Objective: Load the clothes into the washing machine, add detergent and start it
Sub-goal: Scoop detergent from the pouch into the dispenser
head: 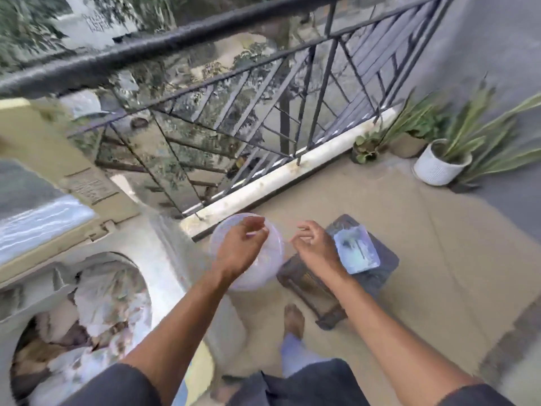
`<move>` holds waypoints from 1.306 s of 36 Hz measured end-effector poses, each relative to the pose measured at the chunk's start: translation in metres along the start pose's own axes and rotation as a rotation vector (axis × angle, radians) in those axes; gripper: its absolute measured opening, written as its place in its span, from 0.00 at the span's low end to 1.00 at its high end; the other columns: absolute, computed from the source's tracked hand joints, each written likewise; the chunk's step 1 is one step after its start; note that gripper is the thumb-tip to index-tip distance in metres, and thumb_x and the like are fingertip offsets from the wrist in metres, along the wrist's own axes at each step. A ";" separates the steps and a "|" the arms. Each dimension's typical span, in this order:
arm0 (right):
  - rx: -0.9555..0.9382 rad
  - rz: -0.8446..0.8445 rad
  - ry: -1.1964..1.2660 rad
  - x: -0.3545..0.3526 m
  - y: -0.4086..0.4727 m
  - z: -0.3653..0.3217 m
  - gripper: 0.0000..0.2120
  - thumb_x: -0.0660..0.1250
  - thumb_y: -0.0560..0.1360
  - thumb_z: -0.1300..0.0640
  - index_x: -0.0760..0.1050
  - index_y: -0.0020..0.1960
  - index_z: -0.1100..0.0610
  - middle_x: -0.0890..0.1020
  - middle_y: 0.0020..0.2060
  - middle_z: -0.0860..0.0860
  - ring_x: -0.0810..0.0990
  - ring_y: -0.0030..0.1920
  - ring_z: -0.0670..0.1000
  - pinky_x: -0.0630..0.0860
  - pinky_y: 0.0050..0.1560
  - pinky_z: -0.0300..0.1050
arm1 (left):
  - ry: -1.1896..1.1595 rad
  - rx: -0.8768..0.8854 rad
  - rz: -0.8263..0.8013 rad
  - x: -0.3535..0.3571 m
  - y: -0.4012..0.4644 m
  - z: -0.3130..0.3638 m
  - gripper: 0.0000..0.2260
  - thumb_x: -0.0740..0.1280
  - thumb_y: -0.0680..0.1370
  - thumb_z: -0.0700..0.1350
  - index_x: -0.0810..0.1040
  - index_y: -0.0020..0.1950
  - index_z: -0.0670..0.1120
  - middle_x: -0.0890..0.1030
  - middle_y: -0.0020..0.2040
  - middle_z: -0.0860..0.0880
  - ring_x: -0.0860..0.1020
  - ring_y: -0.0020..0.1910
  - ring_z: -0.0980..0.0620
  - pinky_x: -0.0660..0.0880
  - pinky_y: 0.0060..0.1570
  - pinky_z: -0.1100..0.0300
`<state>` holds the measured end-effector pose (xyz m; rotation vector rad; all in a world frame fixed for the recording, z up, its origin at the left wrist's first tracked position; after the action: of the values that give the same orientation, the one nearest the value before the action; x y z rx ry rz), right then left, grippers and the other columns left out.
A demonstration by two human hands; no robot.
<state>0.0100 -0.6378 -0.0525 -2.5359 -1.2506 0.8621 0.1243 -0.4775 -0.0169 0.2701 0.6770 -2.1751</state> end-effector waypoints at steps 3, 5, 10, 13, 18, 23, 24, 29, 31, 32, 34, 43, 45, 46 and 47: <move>0.056 0.029 -0.146 -0.034 0.018 0.038 0.22 0.72 0.75 0.49 0.74 0.68 0.49 0.81 0.60 0.48 0.81 0.58 0.51 0.77 0.60 0.48 | 0.102 -0.021 -0.089 0.043 0.017 0.011 0.17 0.67 0.84 0.48 0.78 0.72 0.49 0.82 0.68 0.50 0.81 0.62 0.52 0.73 0.67 0.57; 0.095 0.074 -0.241 -0.055 0.029 0.065 0.24 0.71 0.76 0.45 0.72 0.70 0.49 0.80 0.62 0.49 0.80 0.61 0.53 0.76 0.62 0.50 | 0.172 -0.027 -0.159 0.071 0.029 0.018 0.18 0.66 0.84 0.51 0.77 0.74 0.50 0.81 0.69 0.51 0.80 0.65 0.50 0.73 0.69 0.54; 0.214 0.111 -0.308 -0.094 0.051 0.116 0.32 0.73 0.75 0.45 0.68 0.76 0.50 0.79 0.66 0.50 0.77 0.67 0.55 0.76 0.62 0.49 | 0.276 -0.062 -0.309 0.136 0.068 0.028 0.20 0.67 0.84 0.48 0.74 0.76 0.48 0.80 0.71 0.48 0.80 0.65 0.49 0.69 0.62 0.63; 0.253 0.149 -0.326 -0.110 0.062 0.140 0.34 0.75 0.74 0.47 0.69 0.76 0.50 0.79 0.67 0.52 0.77 0.67 0.56 0.76 0.60 0.50 | 0.342 -0.077 -0.361 0.170 0.093 0.027 0.21 0.67 0.84 0.49 0.74 0.77 0.48 0.80 0.71 0.48 0.80 0.66 0.48 0.70 0.62 0.63; 0.350 0.198 -0.360 -0.122 0.075 0.184 0.42 0.76 0.69 0.39 0.65 0.76 0.55 0.72 0.70 0.57 0.71 0.71 0.60 0.74 0.67 0.55 | 0.429 -0.110 -0.456 0.227 0.128 0.019 0.20 0.68 0.83 0.48 0.75 0.75 0.47 0.79 0.71 0.48 0.79 0.68 0.47 0.72 0.69 0.56; 0.403 0.217 -0.466 -0.125 0.090 0.216 0.53 0.77 0.65 0.33 0.57 0.79 0.55 0.67 0.73 0.57 0.69 0.71 0.62 0.76 0.65 0.56 | 0.470 -0.182 -0.529 0.276 0.157 0.003 0.26 0.66 0.81 0.52 0.71 0.79 0.48 0.75 0.76 0.48 0.77 0.70 0.44 0.72 0.71 0.53; 0.411 0.209 -0.475 -0.124 0.094 0.222 0.55 0.77 0.64 0.33 0.56 0.80 0.55 0.66 0.74 0.57 0.68 0.72 0.62 0.76 0.65 0.55 | 0.465 -0.195 -0.526 0.284 0.163 0.001 0.26 0.65 0.82 0.51 0.69 0.80 0.48 0.74 0.77 0.46 0.75 0.71 0.43 0.71 0.71 0.53; 0.468 0.156 -0.443 -0.119 0.109 0.244 0.63 0.81 0.61 0.34 0.50 0.81 0.56 0.60 0.76 0.57 0.66 0.74 0.63 0.75 0.67 0.55 | 0.442 -0.256 -0.521 0.312 0.187 -0.015 0.29 0.64 0.85 0.45 0.59 0.85 0.45 0.66 0.82 0.43 0.71 0.76 0.42 0.67 0.72 0.55; 0.470 0.138 -0.442 -0.116 0.114 0.248 0.64 0.82 0.60 0.35 0.49 0.81 0.55 0.59 0.77 0.57 0.66 0.74 0.63 0.74 0.67 0.56 | 0.437 -0.279 -0.535 0.318 0.191 -0.020 0.29 0.64 0.85 0.45 0.59 0.85 0.45 0.67 0.81 0.44 0.71 0.76 0.42 0.67 0.73 0.54; 0.473 0.129 -0.441 -0.115 0.115 0.249 0.64 0.82 0.60 0.35 0.48 0.82 0.55 0.59 0.77 0.57 0.66 0.74 0.63 0.73 0.67 0.56 | 0.436 -0.287 -0.546 0.321 0.192 -0.023 0.27 0.63 0.85 0.45 0.61 0.84 0.44 0.69 0.79 0.44 0.72 0.74 0.42 0.68 0.70 0.54; 0.483 0.115 -0.436 -0.112 0.118 0.250 0.66 0.82 0.60 0.35 0.46 0.82 0.55 0.58 0.78 0.58 0.67 0.75 0.63 0.73 0.68 0.57 | 0.424 -0.301 -0.571 0.326 0.194 -0.028 0.22 0.62 0.85 0.47 0.67 0.80 0.43 0.75 0.72 0.44 0.75 0.65 0.43 0.71 0.61 0.55; 0.464 0.186 -0.423 -0.114 0.119 0.239 0.60 0.83 0.61 0.42 0.52 0.81 0.57 0.65 0.73 0.58 0.69 0.72 0.62 0.71 0.69 0.53 | 0.285 -0.402 -0.555 0.322 0.193 -0.031 0.31 0.61 0.82 0.61 0.71 0.75 0.39 0.74 0.73 0.34 0.74 0.71 0.33 0.74 0.69 0.41; 0.424 0.203 -0.436 -0.116 0.119 0.230 0.57 0.82 0.62 0.44 0.53 0.80 0.56 0.65 0.72 0.57 0.68 0.71 0.62 0.72 0.68 0.53 | 0.255 -0.416 -0.528 0.314 0.191 -0.028 0.34 0.62 0.77 0.65 0.72 0.75 0.43 0.75 0.73 0.37 0.76 0.69 0.38 0.75 0.68 0.43; 0.406 0.204 -0.443 -0.117 0.118 0.224 0.55 0.82 0.63 0.45 0.54 0.80 0.55 0.64 0.73 0.57 0.67 0.72 0.62 0.72 0.68 0.54 | 0.238 -0.412 -0.515 0.309 0.189 -0.025 0.32 0.63 0.78 0.64 0.73 0.74 0.43 0.77 0.71 0.38 0.77 0.66 0.40 0.75 0.68 0.44; 0.384 0.202 -0.452 -0.118 0.118 0.217 0.55 0.81 0.64 0.46 0.54 0.80 0.55 0.64 0.73 0.57 0.66 0.72 0.61 0.72 0.68 0.54 | 0.217 -0.398 -0.498 0.303 0.186 -0.022 0.28 0.63 0.80 0.62 0.74 0.72 0.43 0.78 0.68 0.40 0.78 0.64 0.42 0.75 0.67 0.44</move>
<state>-0.0919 -0.8218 -0.2276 -2.2479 -0.8196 1.6156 0.0731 -0.7594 -0.2279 0.1344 1.3999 -2.4225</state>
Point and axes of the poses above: each hand's wrist, its own y-axis towards the middle knuckle, its own x-axis out of the palm, z = x × y, the point moved 5 cm from there along y, towards the middle knuckle
